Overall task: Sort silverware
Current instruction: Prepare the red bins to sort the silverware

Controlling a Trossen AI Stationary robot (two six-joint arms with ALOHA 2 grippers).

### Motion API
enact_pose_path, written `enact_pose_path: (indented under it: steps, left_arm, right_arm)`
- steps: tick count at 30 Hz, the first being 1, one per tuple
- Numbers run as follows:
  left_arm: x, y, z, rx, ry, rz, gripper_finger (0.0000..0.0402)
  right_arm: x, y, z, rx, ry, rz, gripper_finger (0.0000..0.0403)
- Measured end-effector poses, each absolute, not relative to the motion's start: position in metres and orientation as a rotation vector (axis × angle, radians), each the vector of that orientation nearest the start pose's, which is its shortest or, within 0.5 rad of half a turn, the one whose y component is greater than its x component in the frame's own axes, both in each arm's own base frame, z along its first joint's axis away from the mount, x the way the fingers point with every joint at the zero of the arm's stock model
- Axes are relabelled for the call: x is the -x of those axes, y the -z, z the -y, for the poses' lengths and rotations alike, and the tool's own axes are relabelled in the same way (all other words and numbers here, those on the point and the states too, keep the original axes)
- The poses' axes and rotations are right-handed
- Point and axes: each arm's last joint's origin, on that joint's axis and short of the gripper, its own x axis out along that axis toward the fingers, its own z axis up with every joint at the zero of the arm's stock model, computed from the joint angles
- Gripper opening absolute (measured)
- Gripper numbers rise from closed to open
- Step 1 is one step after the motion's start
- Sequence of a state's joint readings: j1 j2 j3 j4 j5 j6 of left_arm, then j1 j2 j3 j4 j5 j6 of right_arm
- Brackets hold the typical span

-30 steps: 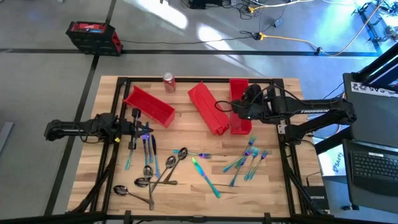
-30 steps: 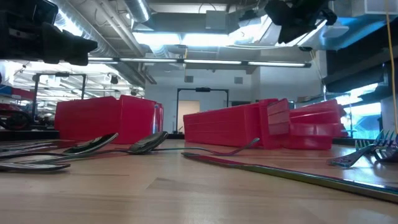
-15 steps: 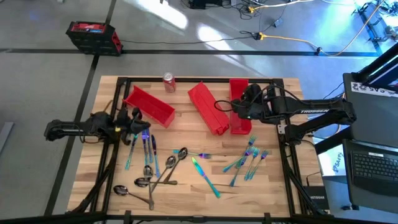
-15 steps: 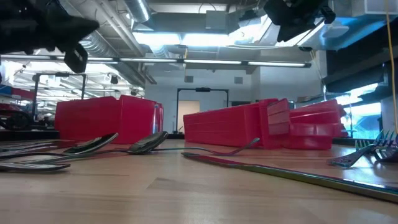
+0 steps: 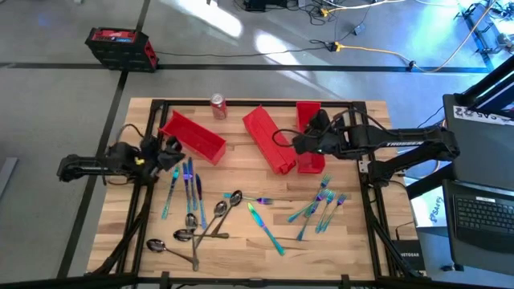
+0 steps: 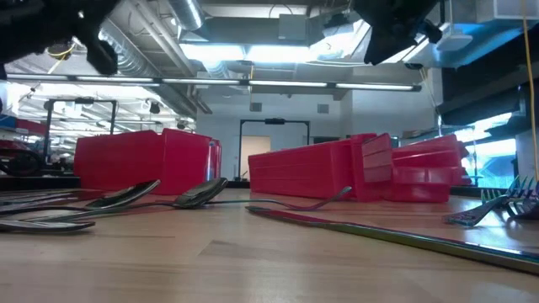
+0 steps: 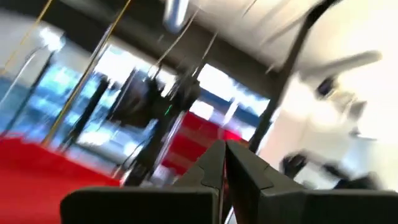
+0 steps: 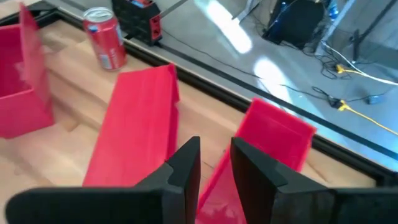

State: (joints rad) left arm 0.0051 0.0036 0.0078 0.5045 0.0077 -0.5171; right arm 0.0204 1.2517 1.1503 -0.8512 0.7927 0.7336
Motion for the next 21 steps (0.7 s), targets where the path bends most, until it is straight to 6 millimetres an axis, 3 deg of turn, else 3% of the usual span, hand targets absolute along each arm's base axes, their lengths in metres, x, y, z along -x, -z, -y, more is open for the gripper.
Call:
enact_pose_path:
  steps: [6,11,21]
  left_arm:
    - [-0.07,-0.232,0.004,0.378,0.314,0.717,0.0]
    - [-0.071,-0.231,0.004,0.364,0.308,0.699,0.0]
    - [-0.077,-0.225,0.002,0.383,0.229,0.634,0.0]
  right_arm:
    - [-0.252,-0.31,0.016,-0.251,0.972,-0.579,0.0074]
    - [-0.259,-0.307,0.015,-0.258,0.959,-0.578,0.0074]
    - [-0.271,-0.309,0.012,-0.495,0.788,-0.534,0.0074]
